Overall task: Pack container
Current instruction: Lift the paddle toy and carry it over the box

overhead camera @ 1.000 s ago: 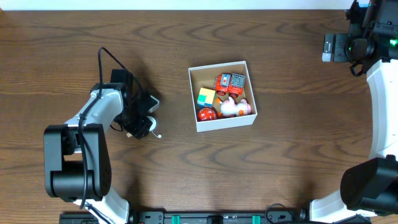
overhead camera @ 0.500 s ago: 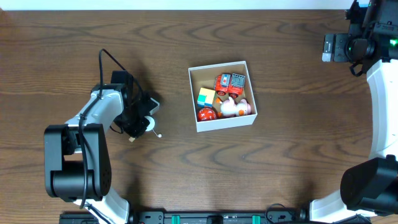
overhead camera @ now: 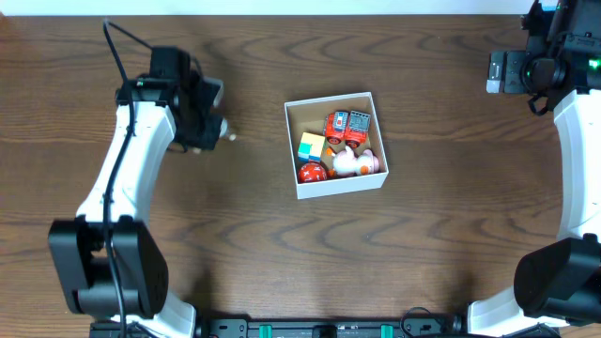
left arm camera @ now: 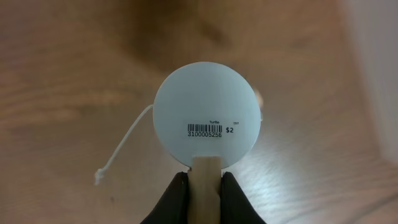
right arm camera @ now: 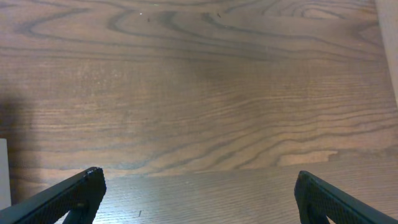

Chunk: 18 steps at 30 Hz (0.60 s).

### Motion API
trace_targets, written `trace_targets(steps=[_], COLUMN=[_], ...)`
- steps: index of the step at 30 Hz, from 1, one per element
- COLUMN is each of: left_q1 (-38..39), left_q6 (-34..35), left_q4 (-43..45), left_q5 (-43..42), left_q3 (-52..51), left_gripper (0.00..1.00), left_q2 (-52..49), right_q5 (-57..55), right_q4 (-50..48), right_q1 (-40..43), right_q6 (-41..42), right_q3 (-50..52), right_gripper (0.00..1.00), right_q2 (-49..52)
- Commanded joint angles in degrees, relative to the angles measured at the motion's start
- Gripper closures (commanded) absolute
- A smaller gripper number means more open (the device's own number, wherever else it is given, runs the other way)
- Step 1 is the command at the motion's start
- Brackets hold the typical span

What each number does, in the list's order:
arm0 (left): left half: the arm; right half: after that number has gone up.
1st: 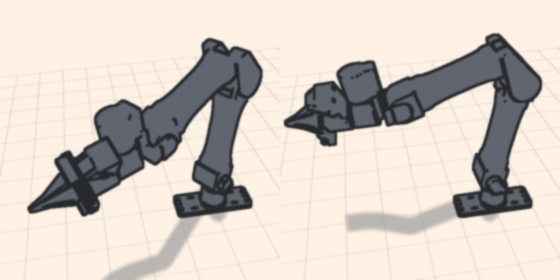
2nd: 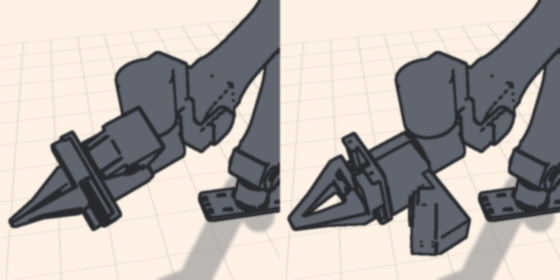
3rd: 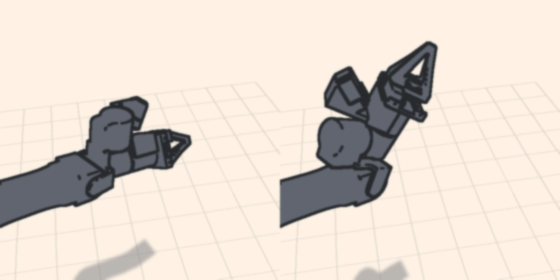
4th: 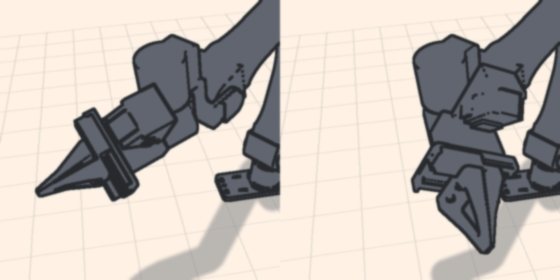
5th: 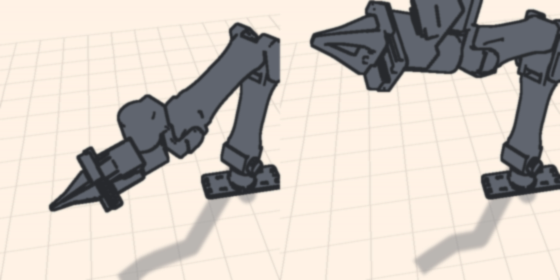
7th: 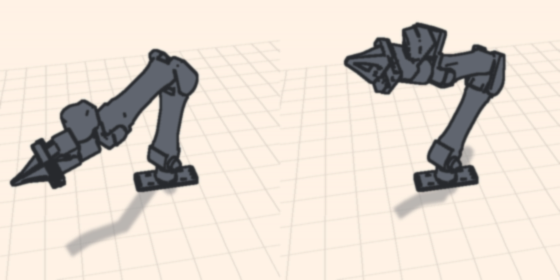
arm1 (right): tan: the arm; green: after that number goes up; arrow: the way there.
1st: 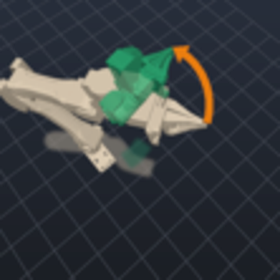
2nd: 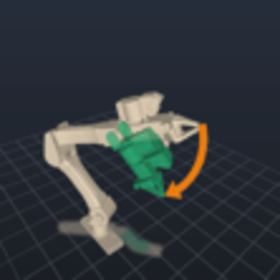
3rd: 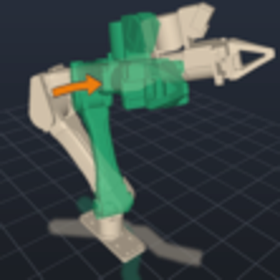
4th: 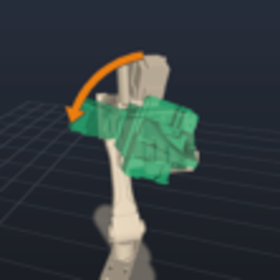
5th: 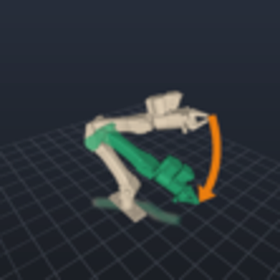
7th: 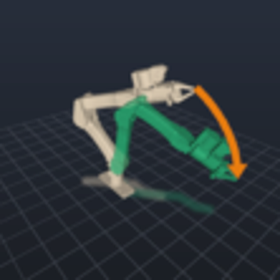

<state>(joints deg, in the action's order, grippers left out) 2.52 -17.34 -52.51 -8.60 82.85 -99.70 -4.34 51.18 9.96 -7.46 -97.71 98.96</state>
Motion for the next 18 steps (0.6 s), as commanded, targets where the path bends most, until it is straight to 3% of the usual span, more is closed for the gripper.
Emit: trace_targets(steps=[1, 11, 18], left_q1=[4.13, 21.24, 26.29], left_q6=[6.10, 6.05, 6.10], left_q4=[0.15, 11.58, 13.64], left_q5=[-2.43, -3.82, -3.80], left_q3=[3.87, 5.97, 5.86], left_gripper=[0.91, 0.90, 0.90], left_q2=[2.19, 3.91, 3.65], right_q5=[-0.15, -0.13, -0.15], right_q4=[-0.11, -0.09, -0.09], right_q1=[0.52, 0.52, 0.52], right_q6=[1.01, 1.01, 1.01], right_q3=[-0.46, -0.46, -0.46], right_gripper=[0.01, 0.01, 0.01], right_q2=[-0.04, -0.04, -0.04])
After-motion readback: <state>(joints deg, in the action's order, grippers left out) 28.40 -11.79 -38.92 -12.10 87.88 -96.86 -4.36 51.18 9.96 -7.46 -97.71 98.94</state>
